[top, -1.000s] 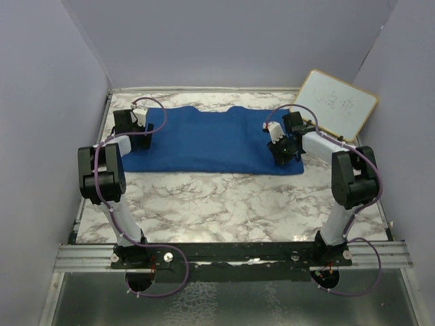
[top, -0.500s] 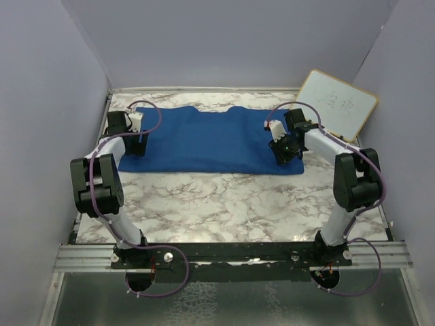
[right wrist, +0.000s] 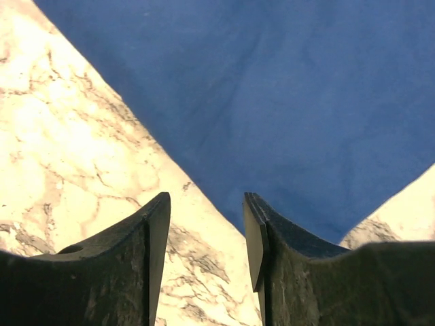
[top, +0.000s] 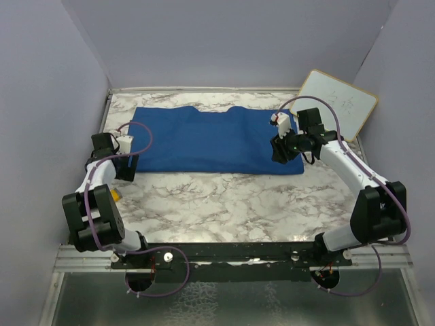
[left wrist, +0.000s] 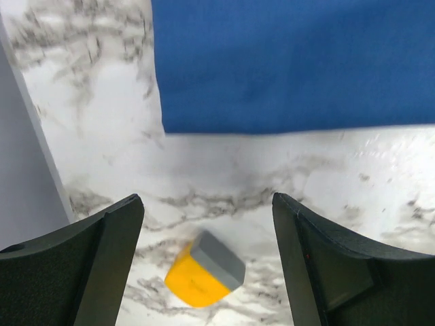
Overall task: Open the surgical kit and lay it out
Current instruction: Open the surgical kit at the center of the board.
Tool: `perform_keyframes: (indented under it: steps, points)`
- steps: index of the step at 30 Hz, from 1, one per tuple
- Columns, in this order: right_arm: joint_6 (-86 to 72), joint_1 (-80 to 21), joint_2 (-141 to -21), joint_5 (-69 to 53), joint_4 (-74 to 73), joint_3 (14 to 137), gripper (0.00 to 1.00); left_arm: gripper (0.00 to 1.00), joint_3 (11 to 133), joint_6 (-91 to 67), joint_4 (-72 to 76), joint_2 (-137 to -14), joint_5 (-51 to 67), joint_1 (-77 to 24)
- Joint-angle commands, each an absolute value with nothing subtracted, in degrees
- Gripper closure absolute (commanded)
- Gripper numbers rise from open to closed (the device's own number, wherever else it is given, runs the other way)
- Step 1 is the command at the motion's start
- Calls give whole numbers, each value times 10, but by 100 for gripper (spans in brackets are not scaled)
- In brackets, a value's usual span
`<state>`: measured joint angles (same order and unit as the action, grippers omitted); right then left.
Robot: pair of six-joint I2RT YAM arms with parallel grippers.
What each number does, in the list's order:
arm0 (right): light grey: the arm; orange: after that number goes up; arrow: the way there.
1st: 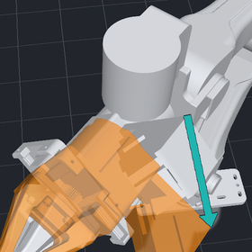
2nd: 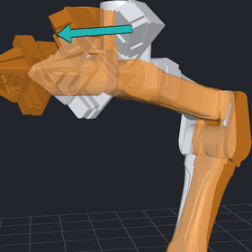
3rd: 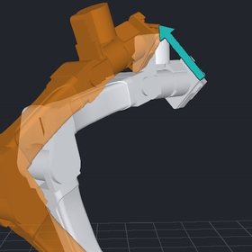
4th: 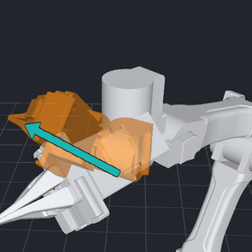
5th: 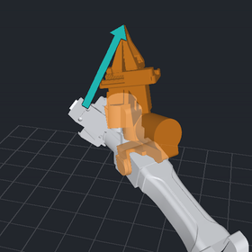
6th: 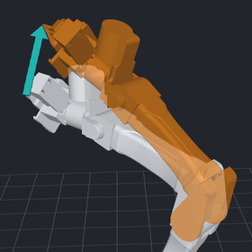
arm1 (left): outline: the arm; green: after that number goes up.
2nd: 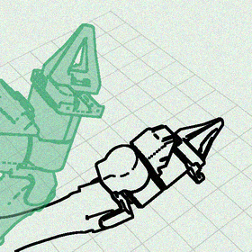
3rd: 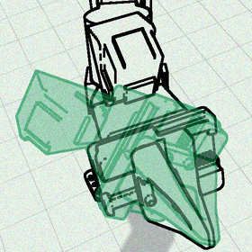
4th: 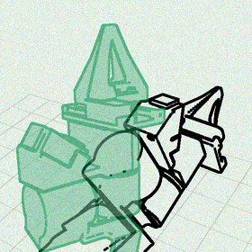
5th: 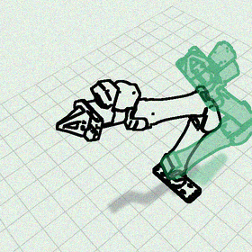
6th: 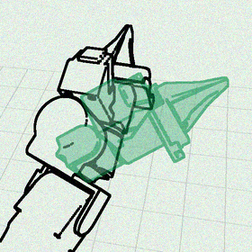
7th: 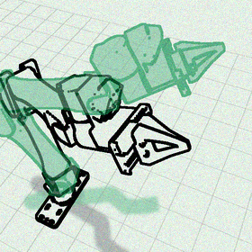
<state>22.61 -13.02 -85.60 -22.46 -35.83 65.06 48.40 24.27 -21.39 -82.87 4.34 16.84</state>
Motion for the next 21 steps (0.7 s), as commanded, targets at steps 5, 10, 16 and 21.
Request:
perform_keyframes:
  steps: [5,10,16,21]
  points:
    - [230,-129,-822,-279,-313,598,51,20,452,300,-251,-811,80,231]
    - [231,-129,-822,-273,-308,588,52,21,443,309,-257,-819,91,239]
    - [231,-129,-821,-271,-305,582,52,23,431,322,-258,-836,88,243]
    - [230,-129,-822,-268,-305,580,52,27,425,324,-251,-844,83,250]
